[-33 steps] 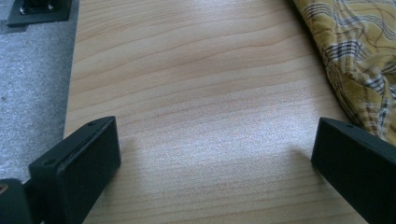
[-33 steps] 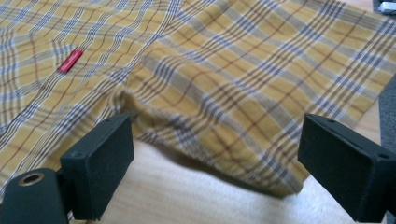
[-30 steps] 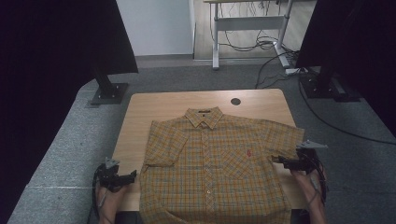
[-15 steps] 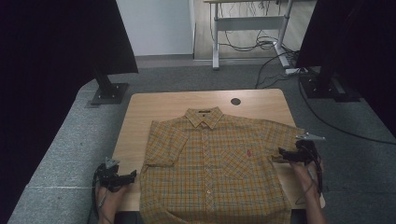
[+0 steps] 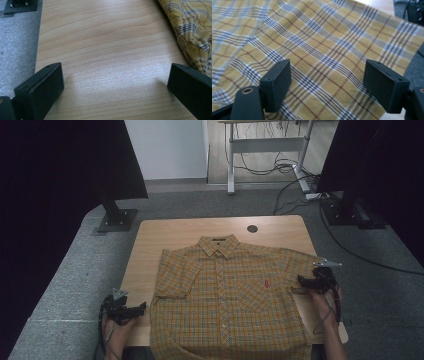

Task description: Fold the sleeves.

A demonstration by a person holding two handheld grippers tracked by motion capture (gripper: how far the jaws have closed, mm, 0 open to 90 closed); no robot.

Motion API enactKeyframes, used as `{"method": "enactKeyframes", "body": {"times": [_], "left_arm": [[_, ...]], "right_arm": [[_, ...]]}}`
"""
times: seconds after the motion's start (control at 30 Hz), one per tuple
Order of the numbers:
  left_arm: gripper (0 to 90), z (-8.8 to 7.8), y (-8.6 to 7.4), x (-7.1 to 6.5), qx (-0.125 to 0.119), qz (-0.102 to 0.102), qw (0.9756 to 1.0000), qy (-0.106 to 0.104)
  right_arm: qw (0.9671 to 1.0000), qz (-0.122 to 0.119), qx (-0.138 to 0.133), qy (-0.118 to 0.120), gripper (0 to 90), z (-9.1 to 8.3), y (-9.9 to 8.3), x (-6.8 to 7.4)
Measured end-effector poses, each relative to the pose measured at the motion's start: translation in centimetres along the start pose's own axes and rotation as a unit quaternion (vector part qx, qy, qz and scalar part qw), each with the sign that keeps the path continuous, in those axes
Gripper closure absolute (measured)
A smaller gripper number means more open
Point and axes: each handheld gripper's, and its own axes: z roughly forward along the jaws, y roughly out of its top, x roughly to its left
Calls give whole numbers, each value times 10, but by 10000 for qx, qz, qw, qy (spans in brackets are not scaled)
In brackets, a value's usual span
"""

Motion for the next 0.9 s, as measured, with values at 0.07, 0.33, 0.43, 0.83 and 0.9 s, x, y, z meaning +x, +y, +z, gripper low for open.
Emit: {"method": "enactKeyframes", "body": {"times": [0.07,0.33,0.43,0.83,0.9], "left_arm": [[6,0,0,0,0,-1,10000,2],[5,1,1,0,-2,-14,10000,15],[5,1,1,0,-1,-15,10000,19],[4,1,1,0,9,-9,10000,23],[4,1,1,0,11,-9,10000,23]], "right_arm": [[10000,11,41,8,219,3,-1,-1],[10000,28,-80,5,380,3,-3,5],[9999,-15,-89,78,534,2,-2,9],[9999,-98,-92,16,849,-4,5,22],[9999,-77,-140,37,849,-6,6,22]]}}
